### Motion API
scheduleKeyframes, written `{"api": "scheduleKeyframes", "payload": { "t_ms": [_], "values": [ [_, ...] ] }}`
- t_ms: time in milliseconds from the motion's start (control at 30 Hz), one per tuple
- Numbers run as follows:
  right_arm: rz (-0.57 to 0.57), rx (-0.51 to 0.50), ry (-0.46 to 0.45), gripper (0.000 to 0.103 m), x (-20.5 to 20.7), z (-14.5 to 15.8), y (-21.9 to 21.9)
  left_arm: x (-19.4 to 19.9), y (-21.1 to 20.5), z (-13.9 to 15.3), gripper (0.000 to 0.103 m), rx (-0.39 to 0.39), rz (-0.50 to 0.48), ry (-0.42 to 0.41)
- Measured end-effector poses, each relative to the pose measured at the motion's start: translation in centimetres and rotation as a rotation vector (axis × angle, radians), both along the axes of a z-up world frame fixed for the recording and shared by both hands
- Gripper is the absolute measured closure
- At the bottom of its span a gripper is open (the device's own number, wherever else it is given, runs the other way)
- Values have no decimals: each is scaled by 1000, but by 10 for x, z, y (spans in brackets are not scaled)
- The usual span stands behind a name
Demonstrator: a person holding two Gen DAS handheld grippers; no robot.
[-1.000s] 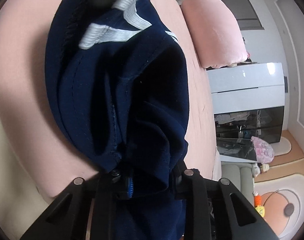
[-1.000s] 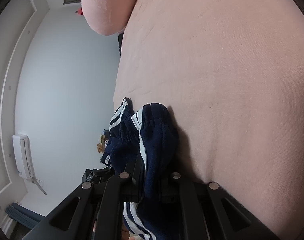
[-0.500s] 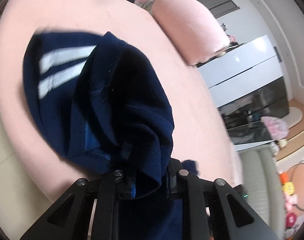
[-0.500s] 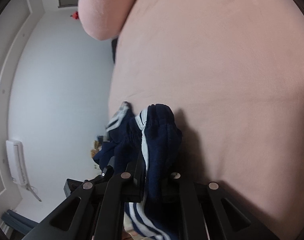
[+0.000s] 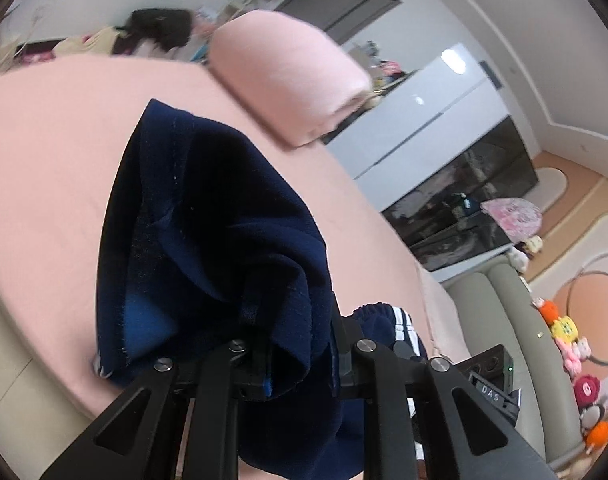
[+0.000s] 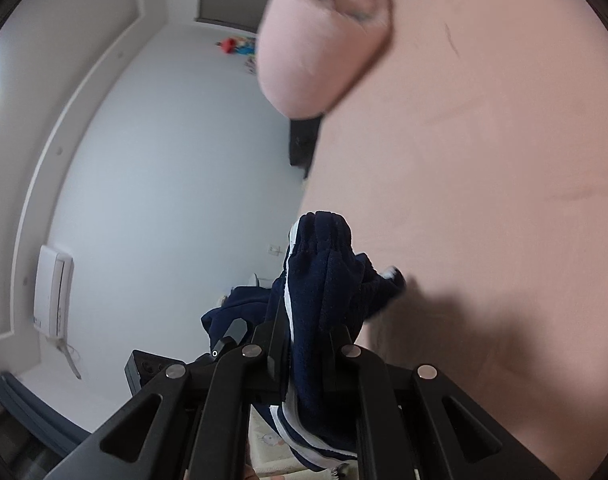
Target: Fold clothes
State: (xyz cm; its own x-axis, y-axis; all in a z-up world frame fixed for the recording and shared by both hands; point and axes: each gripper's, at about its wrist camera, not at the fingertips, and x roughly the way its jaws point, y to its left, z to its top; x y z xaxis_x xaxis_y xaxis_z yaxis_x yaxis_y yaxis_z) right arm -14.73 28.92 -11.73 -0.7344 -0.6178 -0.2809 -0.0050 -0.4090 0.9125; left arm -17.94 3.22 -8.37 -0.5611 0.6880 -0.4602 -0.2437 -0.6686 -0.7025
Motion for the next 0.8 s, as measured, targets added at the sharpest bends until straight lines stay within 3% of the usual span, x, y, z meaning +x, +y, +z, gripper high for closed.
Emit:
{"api": "scheduleKeyframes", "payload": {
  "t_ms": [133, 267, 433, 633, 800],
  "values": [
    [-34, 14, 52, 97, 24, 39, 22, 4, 26, 23, 87, 12, -38, 48],
    [-72, 24, 91, 97, 46, 66, 37, 25, 20, 61, 87, 1, -71, 101],
    [-102, 33, 132, 97, 70, 95, 52, 25, 41, 77, 87, -12, -103, 148],
    [-99, 171, 190, 97, 87, 145, 46, 40, 61, 114, 87, -22, -148, 190],
    [-132, 308, 208, 97, 113, 186, 66, 45, 95, 123, 87, -16, -197, 195]
  ]
}}
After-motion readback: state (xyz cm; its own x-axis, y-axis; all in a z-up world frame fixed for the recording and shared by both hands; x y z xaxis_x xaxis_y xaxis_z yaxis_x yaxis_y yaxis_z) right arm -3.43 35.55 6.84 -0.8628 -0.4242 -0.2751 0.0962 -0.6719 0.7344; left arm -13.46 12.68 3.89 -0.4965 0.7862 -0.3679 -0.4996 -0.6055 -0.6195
